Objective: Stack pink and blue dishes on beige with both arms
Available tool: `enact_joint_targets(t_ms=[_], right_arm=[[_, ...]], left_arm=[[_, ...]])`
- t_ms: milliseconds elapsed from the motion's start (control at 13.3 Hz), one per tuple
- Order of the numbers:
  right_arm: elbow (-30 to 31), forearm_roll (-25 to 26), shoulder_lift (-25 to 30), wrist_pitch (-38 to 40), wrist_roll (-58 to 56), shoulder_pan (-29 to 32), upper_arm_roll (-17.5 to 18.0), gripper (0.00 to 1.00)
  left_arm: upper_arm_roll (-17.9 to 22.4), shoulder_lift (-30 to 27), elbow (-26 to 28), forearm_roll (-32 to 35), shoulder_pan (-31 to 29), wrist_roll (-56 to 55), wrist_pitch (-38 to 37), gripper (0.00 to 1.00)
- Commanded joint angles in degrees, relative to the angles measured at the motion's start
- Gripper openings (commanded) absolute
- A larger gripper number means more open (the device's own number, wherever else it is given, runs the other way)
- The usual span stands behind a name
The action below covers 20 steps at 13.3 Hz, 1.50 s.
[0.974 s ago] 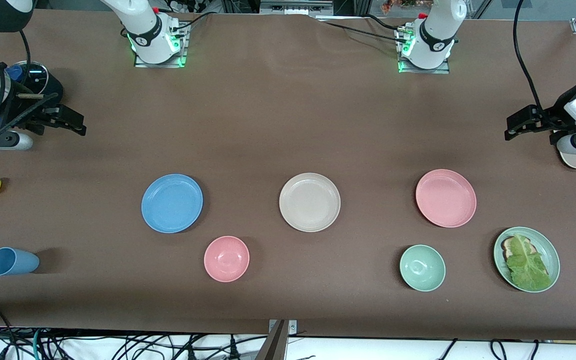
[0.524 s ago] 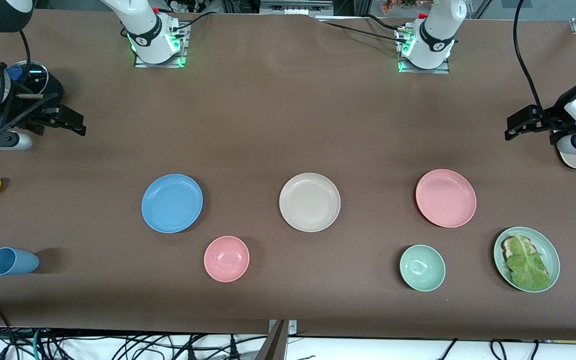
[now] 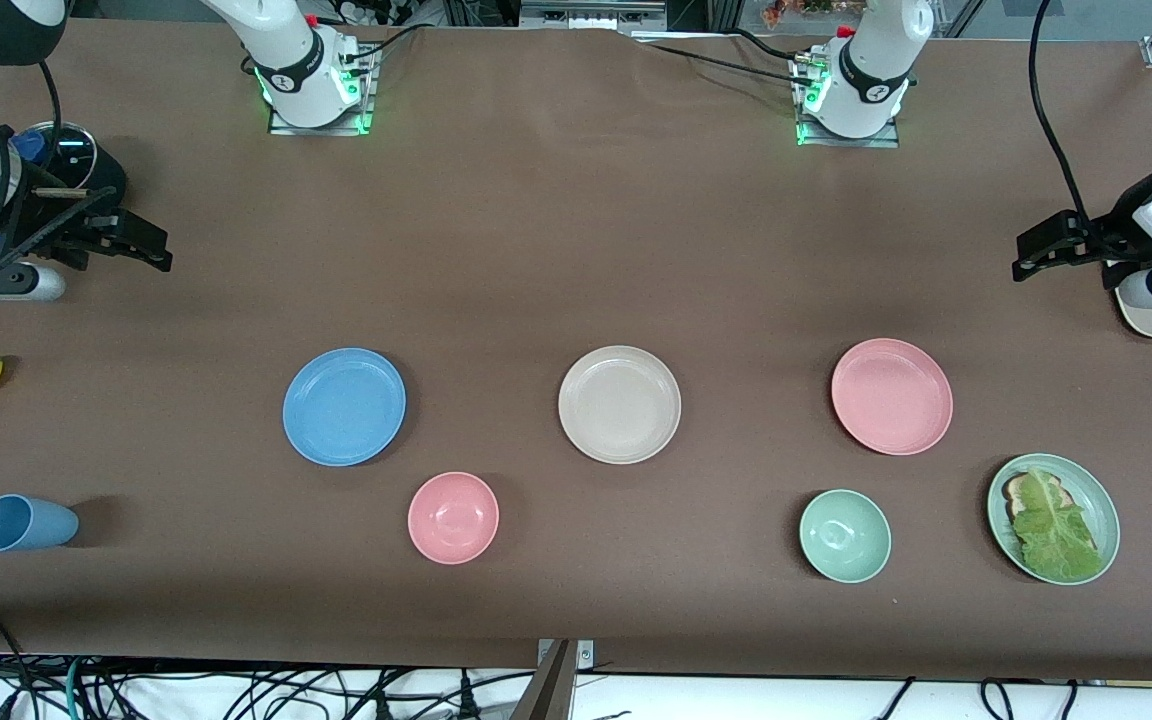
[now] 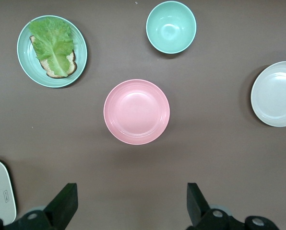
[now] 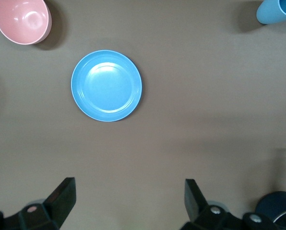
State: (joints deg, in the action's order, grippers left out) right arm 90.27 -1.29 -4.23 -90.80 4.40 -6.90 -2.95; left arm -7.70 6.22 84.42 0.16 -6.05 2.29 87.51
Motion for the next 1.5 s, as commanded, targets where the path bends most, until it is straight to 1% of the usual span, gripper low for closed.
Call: enact_joint_targets(t_ms=[0, 1423], right_arm=[[-0.4, -0.5, -0.1, 0.6, 0.4, 0.5, 0.2, 1.0], [-0.4, -0.6, -0.1, 0.4, 0.4, 0.5, 0.0, 1.0]], left_arm=[[-0.3, -0.9, 1.2, -0.1, -0.5, -0.6, 0.4, 1.0], [-0.2, -0.9, 1.0, -0.9, -0.5, -1.6, 0.5, 1.0]])
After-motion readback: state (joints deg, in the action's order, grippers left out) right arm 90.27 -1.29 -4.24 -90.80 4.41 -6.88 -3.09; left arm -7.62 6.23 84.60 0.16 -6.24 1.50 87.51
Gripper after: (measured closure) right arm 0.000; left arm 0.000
